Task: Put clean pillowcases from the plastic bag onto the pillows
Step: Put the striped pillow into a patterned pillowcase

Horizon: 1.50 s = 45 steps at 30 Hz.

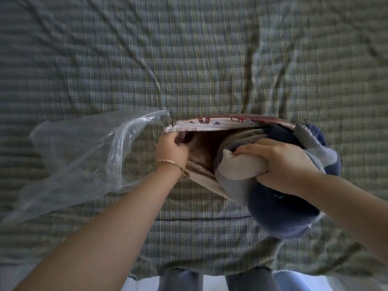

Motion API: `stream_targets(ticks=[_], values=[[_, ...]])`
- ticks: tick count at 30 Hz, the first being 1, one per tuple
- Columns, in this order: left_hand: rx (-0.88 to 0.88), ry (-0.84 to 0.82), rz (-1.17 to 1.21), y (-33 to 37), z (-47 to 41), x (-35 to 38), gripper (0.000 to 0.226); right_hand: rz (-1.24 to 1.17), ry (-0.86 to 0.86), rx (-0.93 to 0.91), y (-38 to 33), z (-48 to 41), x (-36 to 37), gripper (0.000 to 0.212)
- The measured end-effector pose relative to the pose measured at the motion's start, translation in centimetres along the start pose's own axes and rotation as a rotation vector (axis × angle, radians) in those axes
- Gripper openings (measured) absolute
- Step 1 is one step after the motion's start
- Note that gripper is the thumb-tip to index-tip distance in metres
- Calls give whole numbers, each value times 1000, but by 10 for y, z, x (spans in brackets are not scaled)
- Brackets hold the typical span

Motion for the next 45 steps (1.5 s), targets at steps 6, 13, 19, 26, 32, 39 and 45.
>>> stream_targets(ticks=[6,13,19,26,32,39,45], values=[[-19,-72,-451,4,-26,-3,23,5,-33,1,-2,-3,-1,62],[-4,-405,-807,-6,-19,-6,66,-53,31,84,-1,-10,-10,62],[165,-400,-301,-2,18,-19,77,62,51,183,-37,-60,17,49],[44,-321,139,-19,4,-27,77,54,12,82,-80,-100,80,70],[69,-420,1,-26,-10,-33,72,272,-229,-39,-90,-87,103,71],[22,-314,74,-36,-25,-44,70,293,-337,-14,-93,-160,101,67],[33,-304,-56,-14,-29,-36,69,228,155,255,-82,-50,93,87]])
Point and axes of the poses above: each hand's wrist, its own z-axis away from the middle knuckle, its own x-axis out of the palm, y = z × x, the point moved 2 cm from there along -z, towards the middle knuckle, and after that the axes turned 5 degrees about -y, right-handed, at the moved point
